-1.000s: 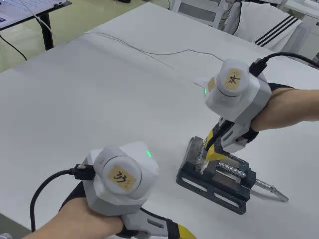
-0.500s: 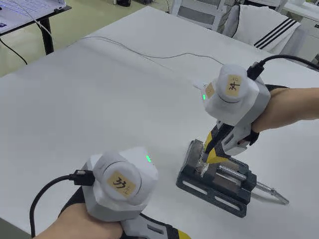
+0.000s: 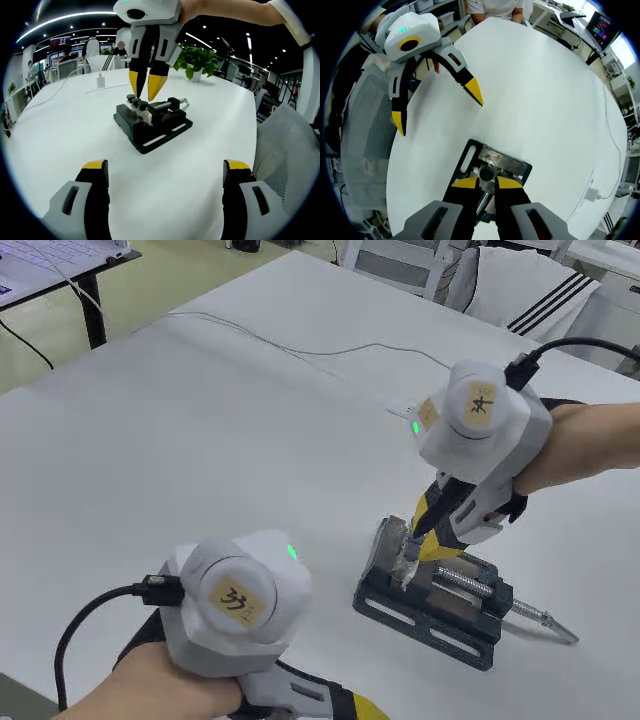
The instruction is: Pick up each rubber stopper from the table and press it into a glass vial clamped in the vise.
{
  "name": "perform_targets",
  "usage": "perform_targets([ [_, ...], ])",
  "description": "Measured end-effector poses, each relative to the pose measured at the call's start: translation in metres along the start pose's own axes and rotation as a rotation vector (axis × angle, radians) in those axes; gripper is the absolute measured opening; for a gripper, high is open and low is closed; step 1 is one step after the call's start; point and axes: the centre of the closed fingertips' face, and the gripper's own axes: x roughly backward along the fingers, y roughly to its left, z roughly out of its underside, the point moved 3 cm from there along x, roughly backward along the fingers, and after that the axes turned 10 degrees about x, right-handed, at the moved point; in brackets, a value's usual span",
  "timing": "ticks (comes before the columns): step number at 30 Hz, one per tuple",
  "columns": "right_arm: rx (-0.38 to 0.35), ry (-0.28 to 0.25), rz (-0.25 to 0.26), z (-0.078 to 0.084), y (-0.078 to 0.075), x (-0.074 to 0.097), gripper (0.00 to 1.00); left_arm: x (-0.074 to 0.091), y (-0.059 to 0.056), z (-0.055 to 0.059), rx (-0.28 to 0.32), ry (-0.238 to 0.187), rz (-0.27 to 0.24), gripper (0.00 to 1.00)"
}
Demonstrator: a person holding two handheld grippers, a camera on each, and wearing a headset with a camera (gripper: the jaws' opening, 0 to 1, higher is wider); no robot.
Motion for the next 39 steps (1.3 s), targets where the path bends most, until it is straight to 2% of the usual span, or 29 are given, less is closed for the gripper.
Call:
perform_targets([
  [4, -0.015, -0.017, 0.005, -0.0006, 0.0009, 0.0003, 0.04, -0.0004, 0.0003, -0.0003, 0.001, 0.0, 0.001, 0.94],
  [19, -0.016, -0.042, 0.007, -0.0054, -0.0017, -0.0049, 0.02, -0.0013, 0.0017, 0.0031, 0.007, 0.008, 0.001, 0.94],
  [39, -0.015, -0.035, 0.008, -0.0053, -0.0002, -0.0067, 0.0, -0.0037, 0.0003, 0.0047, 0.014, 0.011, 0.009, 0.94],
])
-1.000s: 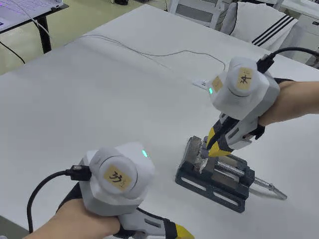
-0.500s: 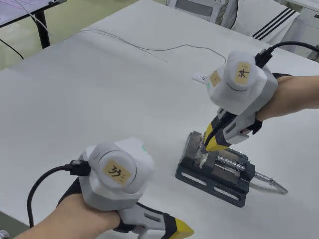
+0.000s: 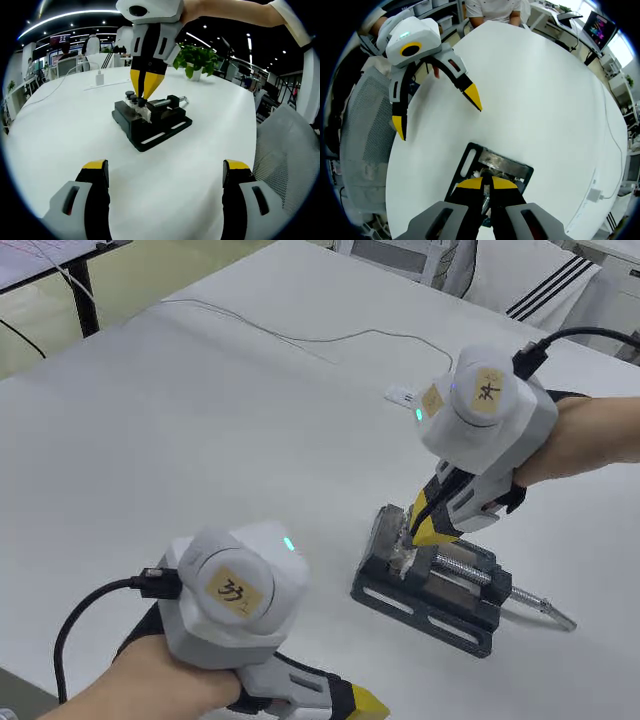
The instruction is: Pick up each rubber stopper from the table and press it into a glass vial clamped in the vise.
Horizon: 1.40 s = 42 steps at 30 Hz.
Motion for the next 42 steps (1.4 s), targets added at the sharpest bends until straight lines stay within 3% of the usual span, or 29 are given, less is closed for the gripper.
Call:
perform_targets([
  [27, -0.104, 0.018, -0.015, -0.004, 0.003, -0.002, 0.0, -0.009, 0.0, 0.0, 0.017, -0.008, 0.013, 0.94],
  [33, -0.099, 0.052, -0.025, -0.005, 0.002, -0.003, 0.0, -0.011, 0.003, -0.002, 0.022, -0.011, 0.013, 0.93],
  [42, -0.136, 0.024, -0.044, -0.003, 0.001, -0.003, 0.0, -0.013, 0.009, -0.004, 0.029, -0.015, 0.014, 0.93],
])
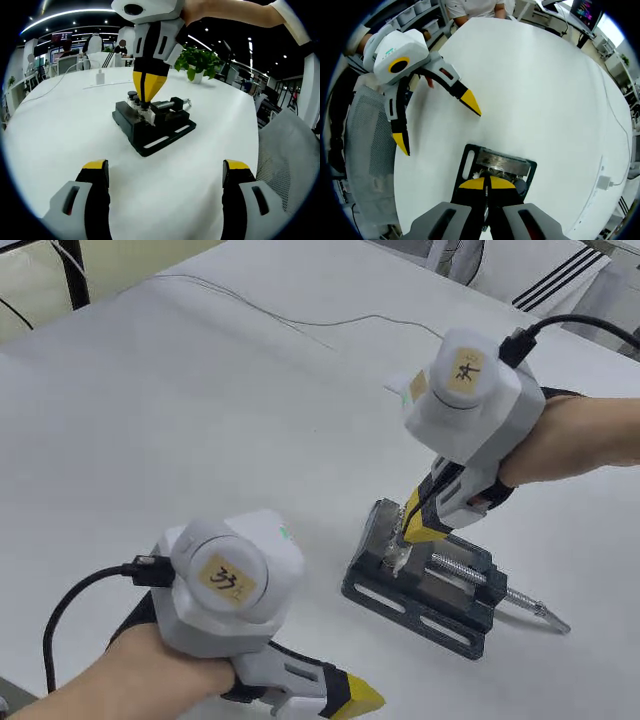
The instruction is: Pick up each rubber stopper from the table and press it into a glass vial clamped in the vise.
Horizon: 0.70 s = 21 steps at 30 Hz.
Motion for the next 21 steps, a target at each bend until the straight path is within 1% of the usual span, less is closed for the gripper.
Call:
perform_targets([
  [2, -0.005, 0.01, 0.001, 0.0, 0.0, -0.001, 0.0, 0.0, 0.001, 0.0, 0.0, 0.0, -0.003, 0.93],
  [3, 0.035, 0.019, 0.006, 0.0, 0.0, -0.001, 0.0, 0.0, 0.002, 0.0, 0.004, 0.0, -0.004, 0.93],
  [6, -0.025, 0.027, -0.021, 0.001, -0.004, -0.004, 0.0, 0.001, 0.003, 0.0, 0.007, 0.0, -0.008, 0.93],
  [7, -0.046, 0.033, -0.02, 0.002, -0.003, -0.004, 0.0, 0.002, 0.004, 0.001, 0.004, 0.004, -0.008, 0.93],
  [8, 0.04, 0.048, -0.004, 0.001, -0.004, -0.004, 0.0, 0.003, 0.004, 0.0, 0.003, -0.001, -0.012, 0.93],
  [9, 0.026, 0.049, 0.002, 0.001, -0.002, -0.004, 0.0, 0.003, 0.004, -0.002, 0.007, -0.005, -0.01, 0.93],
  [11, 0.003, 0.068, 0.002, 0.001, -0.004, -0.005, 0.0, 0.003, 0.005, -0.004, 0.002, -0.007, -0.013, 0.93],
  [12, 0.007, 0.075, 0.002, 0.001, -0.004, -0.006, 0.0, 0.003, 0.005, -0.005, 0.001, -0.008, -0.014, 0.93],
  [13, 0.031, 0.094, 0.011, 0.0, -0.004, -0.006, 0.0, 0.003, 0.005, -0.008, 0.003, -0.018, -0.015, 0.93],
  [14, 0.02, 0.105, 0.016, 0.0, -0.003, -0.006, 0.0, 0.004, 0.005, -0.01, 0.005, -0.021, -0.013, 0.93],
  [15, 0.03, 0.119, 0.019, -0.001, -0.003, -0.006, 0.0, 0.004, 0.004, -0.011, 0.004, -0.024, -0.012, 0.93],
  [17, 0.031, 0.118, 0.028, 0.0, -0.003, -0.005, 0.0, 0.004, 0.003, -0.015, -0.011, -0.026, -0.012, 0.93],
  [18, 0.017, 0.107, 0.026, 0.001, -0.004, -0.004, 0.0, 0.006, 0.002, -0.018, -0.016, -0.031, -0.013, 0.93],
  [19, -0.032, 0.084, 0.023, 0.001, -0.003, -0.005, 0.0, 0.006, 0.001, -0.02, -0.017, -0.032, -0.013, 0.94],
  [21, -0.064, 0.063, 0.015, 0.002, -0.005, -0.004, 0.0, 0.009, 0.001, -0.023, -0.02, -0.038, -0.016, 0.94],
])
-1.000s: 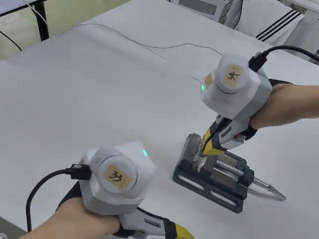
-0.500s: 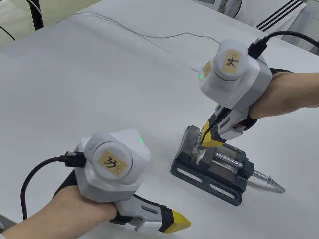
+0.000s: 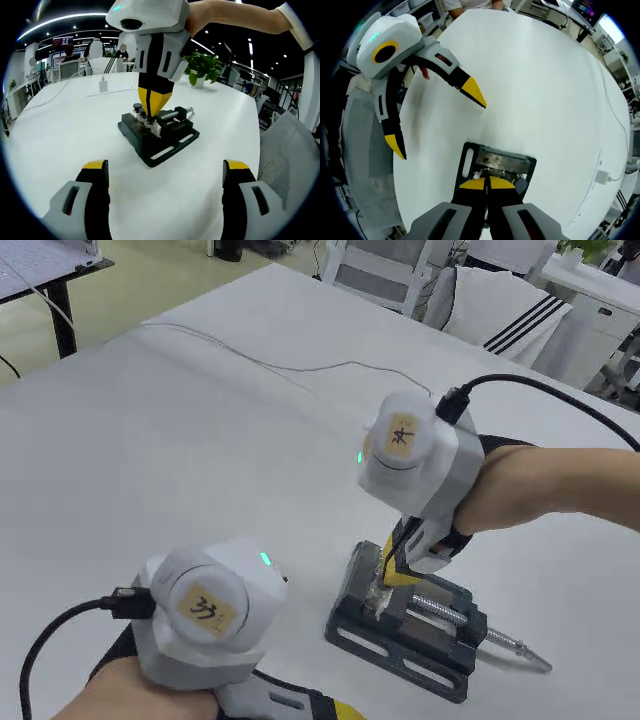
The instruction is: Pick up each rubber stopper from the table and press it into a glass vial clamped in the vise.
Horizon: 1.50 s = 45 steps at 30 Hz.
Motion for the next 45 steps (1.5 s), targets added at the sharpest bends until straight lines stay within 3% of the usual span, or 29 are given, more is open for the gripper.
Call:
perform_targets([
  [7, -0.067, -0.043, 0.0, 0.001, 0.001, 0.001, 0.0, 0.004, -0.001, -0.006, -0.02, 0.006, -0.015, 0.93],
  [13, -0.065, -0.044, 0.017, 0.001, 0.003, 0.002, 0.0, 0.01, -0.002, -0.008, -0.034, 0.013, -0.025, 0.94],
  [18, -0.107, -0.105, 0.053, 0.004, 0.006, 0.003, 0.0, 0.014, -0.001, -0.009, -0.033, 0.008, -0.041, 0.94],
  [29, -0.026, -0.149, 0.089, 0.005, 0.007, 0.004, 0.0, 0.029, -0.01, -0.016, -0.063, -0.011, -0.07, 0.94],
  [37, -0.065, -0.242, 0.137, 0.009, 0.007, 0.005, 0.0, 0.037, -0.012, -0.017, -0.071, -0.02, -0.084, 0.94],
  [41, -0.071, -0.265, 0.162, 0.011, 0.007, 0.006, 0.0, 0.037, -0.011, -0.015, -0.066, -0.021, -0.087, 0.94],
  [45, -0.084, -0.303, 0.174, 0.012, 0.01, 0.008, 0.07, 0.035, -0.01, -0.014, -0.063, -0.021, -0.084, 0.94],
])
